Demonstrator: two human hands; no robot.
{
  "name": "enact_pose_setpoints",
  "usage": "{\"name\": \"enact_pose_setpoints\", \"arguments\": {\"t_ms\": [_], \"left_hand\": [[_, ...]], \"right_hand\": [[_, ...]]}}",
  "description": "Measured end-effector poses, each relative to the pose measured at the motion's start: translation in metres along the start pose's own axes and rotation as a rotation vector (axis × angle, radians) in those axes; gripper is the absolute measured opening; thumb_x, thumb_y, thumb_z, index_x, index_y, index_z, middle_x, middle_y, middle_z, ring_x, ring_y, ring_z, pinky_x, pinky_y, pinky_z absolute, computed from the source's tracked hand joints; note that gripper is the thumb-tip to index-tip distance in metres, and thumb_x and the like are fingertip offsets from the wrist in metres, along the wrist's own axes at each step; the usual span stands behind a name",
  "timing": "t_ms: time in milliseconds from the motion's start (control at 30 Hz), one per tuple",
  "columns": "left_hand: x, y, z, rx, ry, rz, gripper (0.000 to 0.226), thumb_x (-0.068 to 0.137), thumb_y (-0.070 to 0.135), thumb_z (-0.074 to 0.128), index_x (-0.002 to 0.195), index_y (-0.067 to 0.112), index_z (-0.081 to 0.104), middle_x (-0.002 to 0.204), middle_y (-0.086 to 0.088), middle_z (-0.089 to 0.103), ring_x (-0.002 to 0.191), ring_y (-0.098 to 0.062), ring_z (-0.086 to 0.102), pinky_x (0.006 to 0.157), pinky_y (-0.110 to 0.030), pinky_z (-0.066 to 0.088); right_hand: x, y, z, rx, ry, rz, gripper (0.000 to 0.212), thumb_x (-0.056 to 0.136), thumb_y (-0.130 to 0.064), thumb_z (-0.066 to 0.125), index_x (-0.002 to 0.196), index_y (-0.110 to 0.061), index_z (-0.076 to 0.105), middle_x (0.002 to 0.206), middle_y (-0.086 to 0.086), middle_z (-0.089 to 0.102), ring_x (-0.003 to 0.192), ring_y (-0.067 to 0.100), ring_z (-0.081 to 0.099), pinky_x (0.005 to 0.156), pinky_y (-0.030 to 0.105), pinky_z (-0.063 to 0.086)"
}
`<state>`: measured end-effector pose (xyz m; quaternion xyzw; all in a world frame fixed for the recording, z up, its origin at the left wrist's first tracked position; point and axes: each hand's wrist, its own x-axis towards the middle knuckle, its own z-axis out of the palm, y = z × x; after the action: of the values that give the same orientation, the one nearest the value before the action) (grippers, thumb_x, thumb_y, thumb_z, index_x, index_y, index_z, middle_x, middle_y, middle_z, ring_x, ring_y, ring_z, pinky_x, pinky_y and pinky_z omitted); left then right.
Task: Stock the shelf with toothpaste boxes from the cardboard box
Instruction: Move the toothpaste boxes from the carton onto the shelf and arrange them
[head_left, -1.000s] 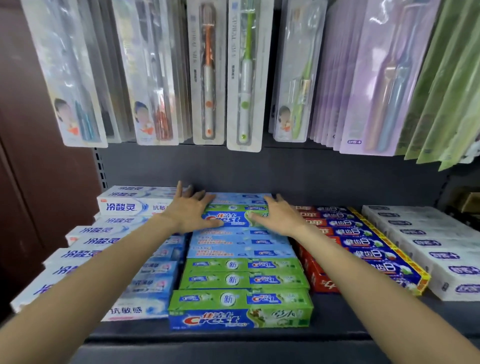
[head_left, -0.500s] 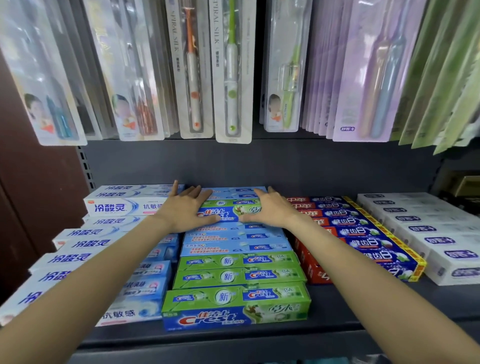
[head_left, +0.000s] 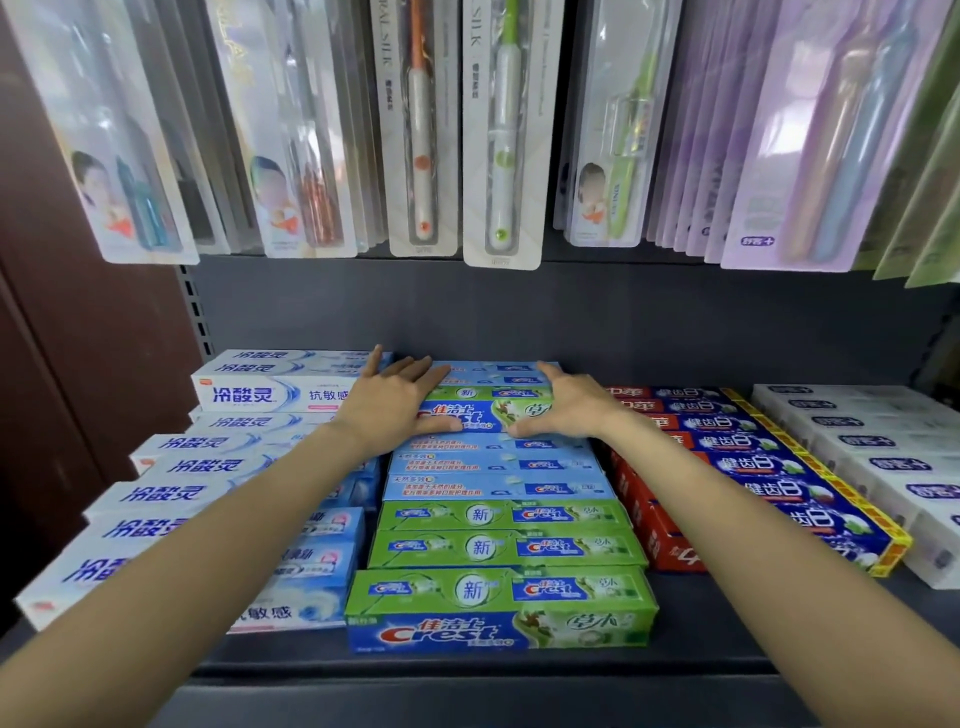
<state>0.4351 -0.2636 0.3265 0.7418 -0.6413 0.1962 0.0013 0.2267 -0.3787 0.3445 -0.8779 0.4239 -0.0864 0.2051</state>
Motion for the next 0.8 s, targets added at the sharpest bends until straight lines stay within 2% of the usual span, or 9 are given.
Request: {"name": "enact_pose_setpoints", "arguments": {"t_ms": [200,700,800], "left_hand": [[0.0001,0.0001,0.0008,-0.028,0.015,-0.003,0.127,0.046,0.091,-0.020,0.148,0.027,0.020,0.153,-0.001,0.029,0.141,-0.019,0.028,0.116,-0.046,0.003],[0.0015,0.0005,0.0034,-0.021,0.040,0.013,0.129,0.047,0.090,-0.021,0.148,0.023,0.025,0.152,-0.005,0.032,0.140,-0.022,0.030,0.116,-0.044,0.006],[0.0016,0.0011,0.0031,-0.032,0.058,0.023,0.130,0.048,0.091,-0.021,0.147,0.022,0.028,0.151,-0.006,0.034,0.139,-0.022,0.033,0.116,-0.040,0.010]], "right_hand": [[0.0015,0.0016,0.0015,0.053,0.017,0.008,0.112,0.064,-0.054,0.079,0.151,-0.024,0.015,0.151,0.006,0.034,0.135,0.025,0.036,0.108,0.036,0.036],[0.0010,0.0033,0.0020,0.118,0.059,-0.012,0.112,0.061,-0.050,0.083,0.150,-0.021,0.021,0.151,0.003,0.035,0.136,0.022,0.035,0.108,0.033,0.035],[0.0003,0.0052,0.0037,0.177,0.052,-0.009,0.111,0.061,-0.046,0.084,0.150,-0.023,0.021,0.151,0.001,0.034,0.135,0.021,0.036,0.107,0.031,0.036]]}}
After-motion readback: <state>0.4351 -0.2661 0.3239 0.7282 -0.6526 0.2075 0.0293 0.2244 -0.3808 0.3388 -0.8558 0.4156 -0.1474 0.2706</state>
